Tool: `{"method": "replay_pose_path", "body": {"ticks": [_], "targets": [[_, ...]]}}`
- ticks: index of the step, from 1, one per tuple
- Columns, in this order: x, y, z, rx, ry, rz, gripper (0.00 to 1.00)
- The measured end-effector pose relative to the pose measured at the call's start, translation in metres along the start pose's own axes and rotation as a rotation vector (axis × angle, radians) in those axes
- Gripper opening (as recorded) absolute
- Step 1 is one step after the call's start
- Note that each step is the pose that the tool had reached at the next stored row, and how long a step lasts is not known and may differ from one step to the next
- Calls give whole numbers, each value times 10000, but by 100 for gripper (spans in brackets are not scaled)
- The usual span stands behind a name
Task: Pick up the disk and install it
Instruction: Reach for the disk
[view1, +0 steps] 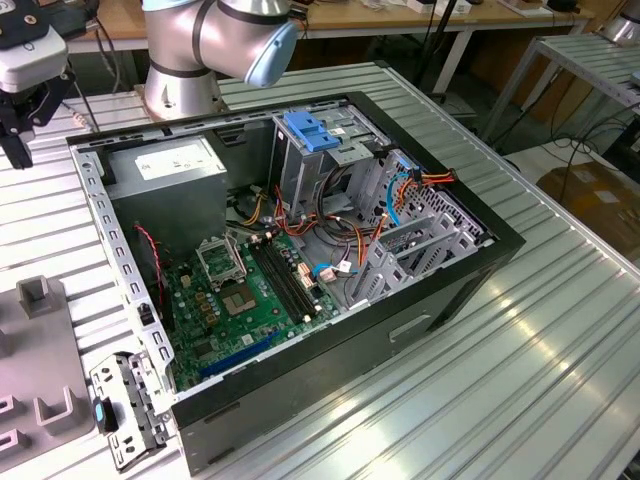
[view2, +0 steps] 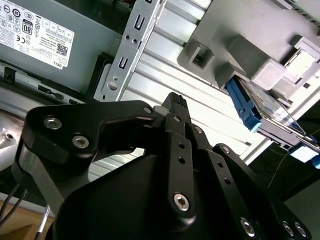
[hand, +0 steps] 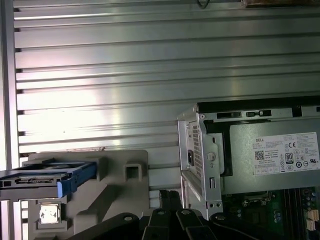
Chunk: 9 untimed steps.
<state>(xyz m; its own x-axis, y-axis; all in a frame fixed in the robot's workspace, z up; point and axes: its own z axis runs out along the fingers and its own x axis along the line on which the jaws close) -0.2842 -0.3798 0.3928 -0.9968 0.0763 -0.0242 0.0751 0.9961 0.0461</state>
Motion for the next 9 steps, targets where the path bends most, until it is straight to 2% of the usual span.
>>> {"method": "replay_pose_path", "body": {"ticks": [9], "targets": [[127, 1, -2, -1, -1, 0, 11]]}}
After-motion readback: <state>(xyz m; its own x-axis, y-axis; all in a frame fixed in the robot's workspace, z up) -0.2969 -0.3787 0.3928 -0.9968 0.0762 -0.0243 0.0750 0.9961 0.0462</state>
